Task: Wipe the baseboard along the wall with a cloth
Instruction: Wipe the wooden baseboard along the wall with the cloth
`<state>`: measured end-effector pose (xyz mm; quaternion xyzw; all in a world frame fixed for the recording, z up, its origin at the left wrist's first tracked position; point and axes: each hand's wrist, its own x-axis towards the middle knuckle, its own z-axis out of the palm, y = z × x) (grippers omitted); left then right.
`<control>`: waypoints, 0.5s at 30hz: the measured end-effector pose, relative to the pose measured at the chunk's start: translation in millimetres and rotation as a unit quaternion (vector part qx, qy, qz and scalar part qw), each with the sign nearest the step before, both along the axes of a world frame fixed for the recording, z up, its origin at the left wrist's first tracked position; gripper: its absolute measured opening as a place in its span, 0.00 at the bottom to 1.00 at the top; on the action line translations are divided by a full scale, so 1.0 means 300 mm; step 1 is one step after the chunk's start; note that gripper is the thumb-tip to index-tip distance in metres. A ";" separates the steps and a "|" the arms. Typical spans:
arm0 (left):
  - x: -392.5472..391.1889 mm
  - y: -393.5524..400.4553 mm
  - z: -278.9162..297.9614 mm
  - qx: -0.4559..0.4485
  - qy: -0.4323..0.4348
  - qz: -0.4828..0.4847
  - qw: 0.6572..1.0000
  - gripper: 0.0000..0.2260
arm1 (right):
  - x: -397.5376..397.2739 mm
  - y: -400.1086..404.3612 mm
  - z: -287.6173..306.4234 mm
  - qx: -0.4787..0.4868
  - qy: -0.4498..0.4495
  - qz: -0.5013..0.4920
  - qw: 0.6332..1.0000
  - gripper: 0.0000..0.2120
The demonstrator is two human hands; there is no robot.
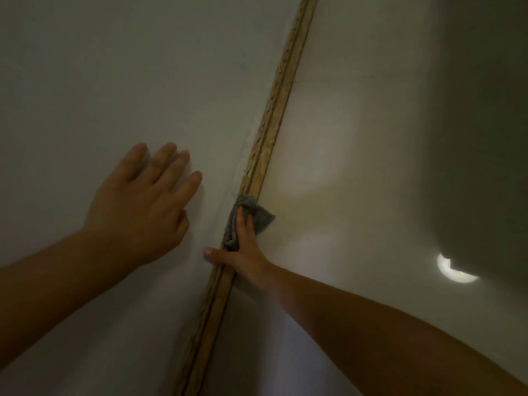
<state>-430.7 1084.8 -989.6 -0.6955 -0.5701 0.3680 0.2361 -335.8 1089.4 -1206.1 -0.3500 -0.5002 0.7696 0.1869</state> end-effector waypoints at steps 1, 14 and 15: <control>-0.006 -0.005 -0.002 -0.001 -0.013 -0.007 1.000 0.28 | 0.003 0.003 0.007 -0.003 0.001 -0.005 1.000 0.56; 0.041 -0.036 -0.002 -0.115 0.076 -0.016 0.990 0.28 | 0.017 0.026 0.019 0.010 -0.020 -0.004 1.000 0.54; 0.050 -0.042 -0.008 -0.108 0.057 -0.002 0.993 0.28 | 0.020 0.026 0.024 0.000 -0.010 -0.007 1.000 0.54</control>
